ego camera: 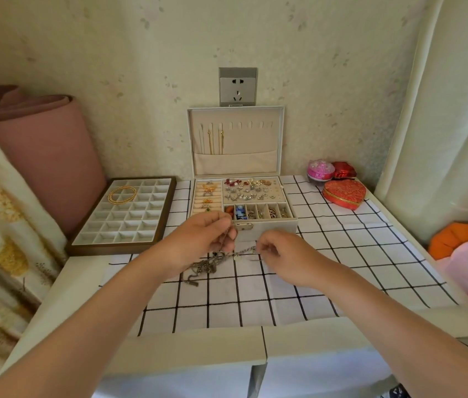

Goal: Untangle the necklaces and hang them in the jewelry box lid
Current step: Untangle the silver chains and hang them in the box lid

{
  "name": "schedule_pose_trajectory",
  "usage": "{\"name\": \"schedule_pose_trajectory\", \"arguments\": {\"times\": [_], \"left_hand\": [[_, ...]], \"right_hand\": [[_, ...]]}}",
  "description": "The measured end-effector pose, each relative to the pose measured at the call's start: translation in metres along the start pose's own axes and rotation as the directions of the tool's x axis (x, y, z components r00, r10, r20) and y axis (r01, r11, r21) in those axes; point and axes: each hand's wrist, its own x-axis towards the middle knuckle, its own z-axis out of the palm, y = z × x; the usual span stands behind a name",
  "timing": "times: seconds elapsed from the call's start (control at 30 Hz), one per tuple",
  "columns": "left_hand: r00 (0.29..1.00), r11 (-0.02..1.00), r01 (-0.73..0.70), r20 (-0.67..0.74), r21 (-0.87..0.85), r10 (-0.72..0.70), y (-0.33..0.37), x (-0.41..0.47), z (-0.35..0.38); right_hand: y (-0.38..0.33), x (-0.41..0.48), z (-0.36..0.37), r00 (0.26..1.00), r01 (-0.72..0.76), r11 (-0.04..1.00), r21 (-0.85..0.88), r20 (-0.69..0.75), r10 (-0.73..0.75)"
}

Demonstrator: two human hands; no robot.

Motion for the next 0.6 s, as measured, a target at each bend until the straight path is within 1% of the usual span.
{"name": "schedule_pose_trajectory", "arguments": {"times": [0.03,0.07,0.13,0.17,0.23,0.3,0.33,0.4,0.43,0.47,0.5,0.6], "left_hand": [[1.000,0.999,-0.013,0.028,-0.048,0.014,0.003,-0.001,0.000],[0.998,0.997,-0.027,0.055,-0.074,0.031,0.005,-0.002,0.001],[0.993,0.995,-0.055,0.099,-0.081,0.063,0.009,-0.003,0.003],[0.991,0.995,-0.065,0.113,-0.069,0.072,0.011,-0.003,0.005],[0.988,0.996,-0.078,0.134,-0.042,0.083,0.016,-0.003,0.007],[0.988,0.996,-0.079,0.130,-0.034,0.082,0.021,-0.003,0.008],[0.990,0.997,-0.075,0.115,-0.026,0.077,0.023,-0.003,0.007],[0.995,0.997,-0.062,0.081,0.045,0.058,0.026,-0.003,0.003],[0.997,0.994,-0.052,0.067,0.101,0.046,0.026,-0.003,0.000],[0.998,0.988,-0.037,0.058,0.151,0.028,0.027,-0.003,-0.003],[0.999,0.981,-0.015,0.050,0.194,0.005,0.027,-0.003,-0.005],[0.998,0.929,0.044,0.025,0.366,-0.057,0.030,-0.004,-0.010]], "right_hand": [[-0.003,0.000,0.001,1.000,-0.015,0.991,0.130,0.015,0.013],[-0.007,0.001,0.001,1.000,-0.018,0.961,0.275,0.029,0.010],[-0.015,0.003,0.001,0.998,0.003,0.849,0.528,0.048,-0.033],[-0.019,0.003,0.000,0.997,0.021,0.793,0.608,0.051,-0.066],[-0.025,0.002,-0.002,0.995,0.049,0.727,0.685,0.028,-0.093],[-0.028,0.002,-0.007,0.999,0.034,0.685,0.728,0.000,-0.050],[-0.029,0.001,-0.009,0.999,0.025,0.630,0.777,0.004,-0.044],[-0.029,0.001,-0.015,0.999,0.003,0.475,0.880,0.016,-0.036],[-0.027,0.001,-0.019,1.000,-0.008,0.439,0.899,0.014,-0.010],[-0.025,0.000,-0.024,1.000,-0.020,0.450,0.893,0.007,0.029],[-0.023,-0.001,-0.028,0.998,-0.028,0.501,0.865,-0.007,0.069],[-0.016,-0.008,-0.040,0.990,-0.020,0.726,0.687,-0.089,0.112]]}}
